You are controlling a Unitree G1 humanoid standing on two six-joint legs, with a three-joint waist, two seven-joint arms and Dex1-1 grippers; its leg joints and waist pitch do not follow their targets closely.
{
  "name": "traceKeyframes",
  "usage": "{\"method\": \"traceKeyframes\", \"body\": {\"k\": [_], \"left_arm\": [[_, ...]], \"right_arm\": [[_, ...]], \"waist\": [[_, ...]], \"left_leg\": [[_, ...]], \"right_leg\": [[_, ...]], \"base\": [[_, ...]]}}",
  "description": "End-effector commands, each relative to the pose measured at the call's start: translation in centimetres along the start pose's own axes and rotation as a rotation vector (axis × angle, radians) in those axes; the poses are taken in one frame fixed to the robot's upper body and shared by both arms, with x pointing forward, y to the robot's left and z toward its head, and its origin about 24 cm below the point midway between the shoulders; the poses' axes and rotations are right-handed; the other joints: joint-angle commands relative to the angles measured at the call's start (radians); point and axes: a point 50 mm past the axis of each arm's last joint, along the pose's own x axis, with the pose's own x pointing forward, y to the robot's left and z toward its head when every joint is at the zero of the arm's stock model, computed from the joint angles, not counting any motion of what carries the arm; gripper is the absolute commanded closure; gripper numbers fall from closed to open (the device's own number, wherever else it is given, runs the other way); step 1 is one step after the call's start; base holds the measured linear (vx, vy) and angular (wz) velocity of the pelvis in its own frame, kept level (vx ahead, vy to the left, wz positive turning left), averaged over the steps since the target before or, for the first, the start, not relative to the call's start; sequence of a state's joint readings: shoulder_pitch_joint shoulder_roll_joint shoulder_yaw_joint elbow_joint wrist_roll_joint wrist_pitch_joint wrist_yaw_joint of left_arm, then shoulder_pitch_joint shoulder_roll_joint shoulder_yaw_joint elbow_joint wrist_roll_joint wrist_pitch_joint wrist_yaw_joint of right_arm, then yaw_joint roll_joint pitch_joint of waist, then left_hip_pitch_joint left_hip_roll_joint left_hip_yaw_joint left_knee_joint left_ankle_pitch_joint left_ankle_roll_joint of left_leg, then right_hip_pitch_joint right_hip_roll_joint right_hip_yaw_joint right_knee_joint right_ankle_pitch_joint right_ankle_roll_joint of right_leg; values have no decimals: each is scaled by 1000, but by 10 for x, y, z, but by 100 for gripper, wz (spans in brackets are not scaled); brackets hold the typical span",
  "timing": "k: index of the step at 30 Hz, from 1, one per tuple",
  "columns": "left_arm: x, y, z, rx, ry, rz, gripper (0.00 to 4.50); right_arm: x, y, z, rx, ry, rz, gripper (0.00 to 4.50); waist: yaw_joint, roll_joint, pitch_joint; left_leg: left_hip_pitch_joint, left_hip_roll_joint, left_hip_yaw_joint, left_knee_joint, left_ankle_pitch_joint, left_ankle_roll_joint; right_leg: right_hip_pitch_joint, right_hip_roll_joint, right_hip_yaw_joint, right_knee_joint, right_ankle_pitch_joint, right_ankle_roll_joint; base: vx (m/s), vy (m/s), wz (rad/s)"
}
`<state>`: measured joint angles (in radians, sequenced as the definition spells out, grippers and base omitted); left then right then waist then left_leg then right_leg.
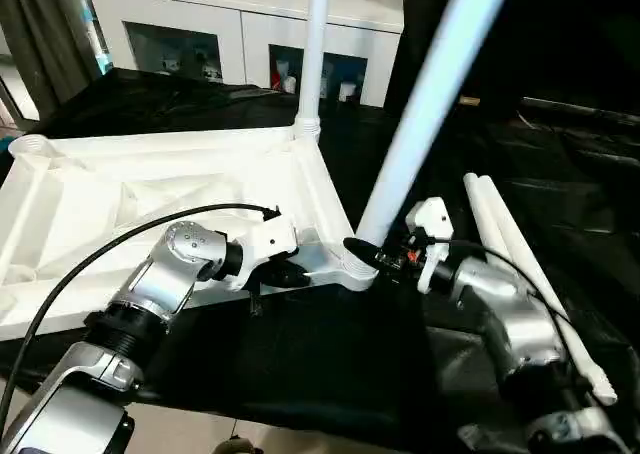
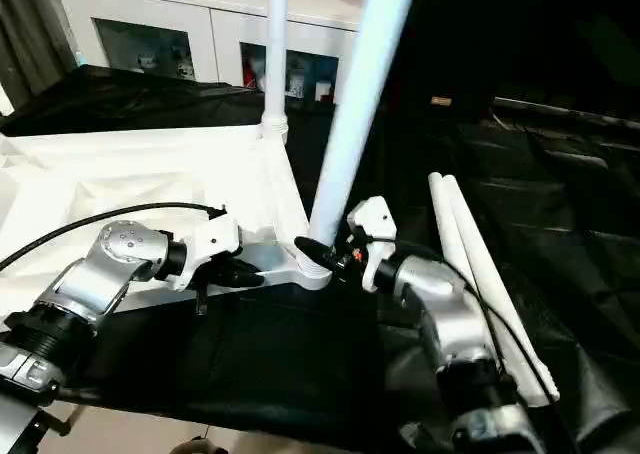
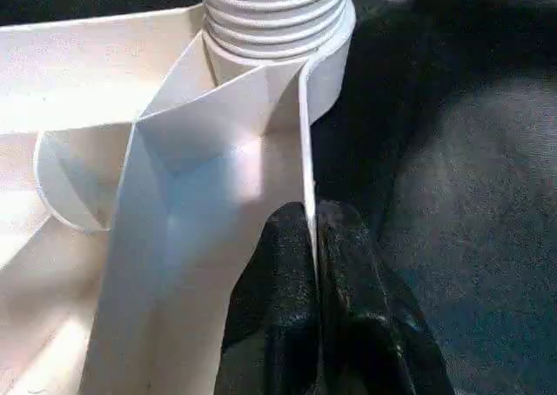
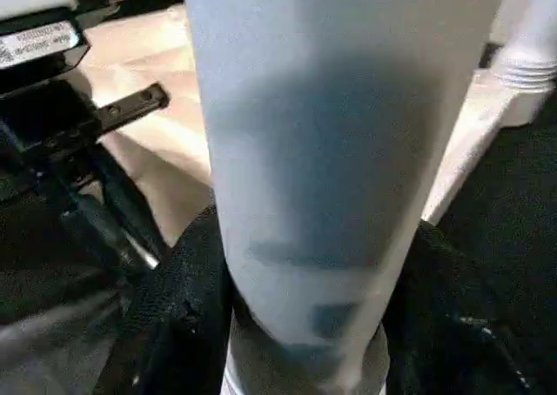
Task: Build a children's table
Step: Insert table leg to table base, then rotate leg to tighten
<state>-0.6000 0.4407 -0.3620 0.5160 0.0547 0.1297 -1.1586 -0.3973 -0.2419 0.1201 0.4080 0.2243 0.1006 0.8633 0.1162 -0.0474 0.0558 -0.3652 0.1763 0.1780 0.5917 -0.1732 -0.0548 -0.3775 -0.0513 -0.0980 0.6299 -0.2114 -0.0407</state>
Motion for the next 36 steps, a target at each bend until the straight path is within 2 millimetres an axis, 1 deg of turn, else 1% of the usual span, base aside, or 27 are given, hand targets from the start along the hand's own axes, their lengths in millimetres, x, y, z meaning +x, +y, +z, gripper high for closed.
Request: {"method": "traceKeyframes", "body": {"k": [1, 3, 5, 7, 8, 9, 11, 13, 15, 16, 18, 19, 21, 23, 24, 25, 26, 27, 28, 29, 30, 31, 32, 33, 34, 35, 36], "left_arm": [[-1, 1, 8, 65, 8, -11, 450], [-1, -1, 10, 78, -8, -27, 450], [-1, -4, 13, 110, -34, -65, 450], [-1, -5, 13, 125, -37, -83, 450], [-1, -7, 12, 137, -34, -96, 450], [-1, -7, 12, 137, -34, -96, 450], [-1, -9, 13, 154, -36, -121, 450], [-1, -9, 13, 158, -37, -127, 450], [0, -11, 15, 168, -56, -149, 450], [0, -11, 15, 171, -58, -153, 450], [0, -10, 16, 171, -60, -148, 450], [0, -9, 16, 164, -61, -137, 450], [0, -7, 17, 161, -59, -125, 450], [-1, -4, 16, 153, -41, -106, 450], [-1, -3, 15, 155, -30, -98, 450], [0, 0, 12, 130, -3, -72, 450], [0, 2, 12, 118, 1, -58, 450], [0, 3, 12, 107, -1, -47, 450], [1, 5, 13, 82, -7, -25, 450], [2, 6, 14, 68, -10, -14, 450], [3, 7, 15, 50, -18, -4, 450], [4, 8, 17, 35, -23, 6, 450], [6, 9, 19, 21, -27, 17, 450], [8, 9, 20, 7, -28, 26, 450], [11, 11, 23, -19, -30, 48, 450], [13, 13, 25, -34, -21, 72, 450], [15, 14, 26, -42, -14, 88, 450]], "right_arm": [[-2, 11, -33, 90, 154, 67, 259], [-2, 10, -34, 106, 161, 98, 259], [-7, 10, -38, 119, 181, 148, 259], [-9, 11, -40, 114, 193, 162, 259], [-11, 11, -42, 110, 203, 172, 259], [-11, 11, -42, 110, 203, 172, 259], [-14, 12, -45, 110, 214, 191, 259], [-16, 12, -46, 113, 216, 196, 259], [-20, 15, -52, 126, 229, 218, 259], [-22, 15, -54, 131, 235, 224, 259], [-22, 15, -56, 134, 238, 219, 259], [-21, 15, -57, 137, 238, 206, 259], [-20, 14, -58, 142, 236, 187, 259], [-17, 7, -59, 151, 239, 108, 259], [-16, 5, -59, 152, 243, 76, 259], [-14, -4, -59, 143, 247, -25, 259], [-13, -6, -59, 138, 248, -58, 259], [-12, -8, -59, 136, 249, -76, 259], [-10, -10, -59, 132, 249, -112, 260], [-10, -11, -59, 131, 248, -131, 260], [-8, -11, -59, 131, 246, -157, 260], [-7, -12, -59, 134, 243, -182, 260], [-4, -13, -59, 141, 240, -215, 260], [-2, -14, -59, 147, 238, -242, 260], [3, -15, -60, 159, 244, -309, 260], [7, -17, -60, 166, 245, -361, 260], [10, -18, -60, 171, 246, -394, 260]], "waist": [[2, 14, -58], [2, 13, -57], [1, 18, -57], [3, 17, -56], [3, 21, -56], [3, 19, -57], [2, 19, -56], [1, 21, -52], [2, 22, -54], [4, 32, -55], [2, 25, -55], [3, 29, -56], [3, 27, -56], [0, 28, -51], [-2, 28, -48], [-6, 29, -46], [-10, 29, -44], [-12, 29, -42], [-16, 33, -39], [-18, 32, -39], [-26, 37, -33], [-39, 38, -30], [-40, 48, -32], [-46, 45, -33], [-56, 54, -34], [-54, 58, -34], [-50, 62, -29]], "left_leg": [[18, 74, -32, -73, -240, 16], [16, 74, -32, -74, -242, 13], [18, 74, -33, -74, -257, 11], [20, 76, -33, -76, -265, 11], [20, 76, -34, -76, -270, 10], [21, 77, -34, -77, -273, 8], [23, 78, -35, -79, -287, 1], [28, 78, -36, -81, -321, -5], [30, 80, -37, -82, -326, -10], [31, 81, -39, -83, -325, -15], [31, 82, -37, -84, -329, -15], [30, 80, -37, -83, -322, -14], [30, 80, -36, -83, -319, -12], [33, 78, -38, -85, -349, -16], [38, 78, -41, -85, -379, -24], [42, 77, -43, -85, -411, -33], [44, 76, -46, -85, -428, -39], [45, 74, -48, -86, -443, -42], [45, 73, -56, -87, -482, -50], [48, 76, -57, -88, -502, -53], [59, 76, -63, -89, -566, -60], [69, 75, -70, -89, -645, -69], [72, 80, -75, -92, -676, -75], [66, 85, -80, -99, -695, -79], [35, 103, -95, -141, -797, -100], [25, 104, -97, -154, -817, -108], [20, 100, -79, -177, -861, -126]], "right_leg": [[36, -125, 77, -102, -288, -147], [37, -126, 77, -102, -285, -149], [38, -127, 76, -105, -297, -152], [37, -125, 76, -104, -287, -154], [37, -126, 76, -105, -291, -154], [38, -126, 76, -104, -291, -153], [38, -127, 76, -104, -297, -157], [36, -128, 75, -111, -340, -155], [38, -130, 77, -111, -343, -158], [38, -130, 77, -107, -319, -166], [39, -128, 77, -106, -297, -173], [41, -130, 77, -105, -289, -177], [41, -131, 77, -107, -294, -177], [37, -131, 76, -114, -354, -167], [34, -133, 75, -119, -407, -158], [30, -134, 73, -125, -471, -144], [28, -135, 71, -129, -506, -136], [27, -136, 68, -135, -544, -122], [31, -139, 57, -146, -621, -86], [30, -139, 53, -150, -634, -78], [26, -136, 37, -160, -660, -63], [29, -132, 10, -174, -678, -39], [34, -133, 5, -173, -663, -37], [42, -132, 2, -166, -632, -41], [75, -115, 0, -108, -477, -65], [80, -113, 6, -93, -438, -74], [70, -98, 10, -67, -426, -91]], "base": [[0, 0, 0], [0, 0, 0], [0, 0, 0], [0, 0, 0], [0, 0, 0], [0, 0, 0], [0, 0, 0], [0, 0, 0], [0, 0, 0], [0, 0, 0], [0, 0, 0], [0, 0, 0], [0, 0, 0], [0, 0, 0], [0, 0, 0], [0, 0, 0], [0, 0, 0], [0, 0, 0], [0, 0, 0], [0, 0, 0], [0, 0, 0], [0, 0, 0], [0, 0, 0], [0, 0, 0], [0, 0, 0], [-54, 20, -14], [-54, 20, -14]]}}
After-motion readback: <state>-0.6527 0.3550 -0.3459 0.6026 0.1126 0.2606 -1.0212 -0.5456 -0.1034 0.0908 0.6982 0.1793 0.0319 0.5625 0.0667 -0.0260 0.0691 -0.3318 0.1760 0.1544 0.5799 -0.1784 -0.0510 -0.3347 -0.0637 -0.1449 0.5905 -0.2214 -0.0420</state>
